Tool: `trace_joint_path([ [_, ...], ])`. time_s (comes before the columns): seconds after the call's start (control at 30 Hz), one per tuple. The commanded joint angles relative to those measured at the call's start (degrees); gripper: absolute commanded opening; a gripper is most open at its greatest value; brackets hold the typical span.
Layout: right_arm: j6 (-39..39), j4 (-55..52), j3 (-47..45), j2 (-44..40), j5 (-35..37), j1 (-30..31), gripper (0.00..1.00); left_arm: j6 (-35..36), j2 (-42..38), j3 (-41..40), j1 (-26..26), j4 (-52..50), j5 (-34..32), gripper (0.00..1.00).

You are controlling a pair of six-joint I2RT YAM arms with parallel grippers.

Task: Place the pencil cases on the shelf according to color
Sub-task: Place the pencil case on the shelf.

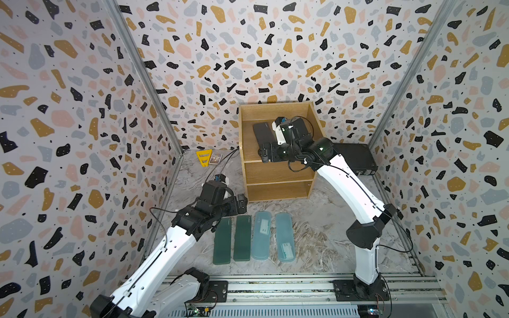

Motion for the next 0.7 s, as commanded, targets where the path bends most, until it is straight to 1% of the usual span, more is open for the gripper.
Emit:
trace_joint_path([
  [0.0, -2.5, 1.8, -2.2, -8.2, 1.1, 0.3, 1.00, -1.8, -2.5, -1.6, 0.2, 2.6, 1.3, 1.00],
  [0.17, -3.9, 2.0, -12.7, -17.8, 3.8, 0.6, 1.00, -3.3, -5.0, -4.6, 0.3, 3.1, 2.9, 1.00],
  [0.27, -4.3, 3.9, -22.7, -25.8, 4.2, 0.6, 1.00, -4.1, -5.5, -5.9, 0.2, 2.9, 3.0, 1.00],
  [0.43, -4.1, 10.5, -43.1, -41.3, -0.8, 0.6, 1.00, -6.5, -5.6, -9.6, 0.2, 4.5, 4.0, 1.00],
  [0.53, -0.1, 9.2, -53.9, -48.9, 0.6, 0.6, 1.00, -8.4, -6.3, -13.0, 0.2, 7.3, 4.9, 1.00],
  [0.6, 2.8, 7.7, -60.5, -52.7, 2.2, 0.6, 1.00, -9.2, -6.5, -15.7, 0.1, 10.6, 6.9, 1.00],
  [0.67, 5.0, 7.0, -67.2, -55.3, 2.1, 0.6, 1.00, -9.9, -5.6, -17.5, 0.0, 12.4, 8.4, 1.00],
])
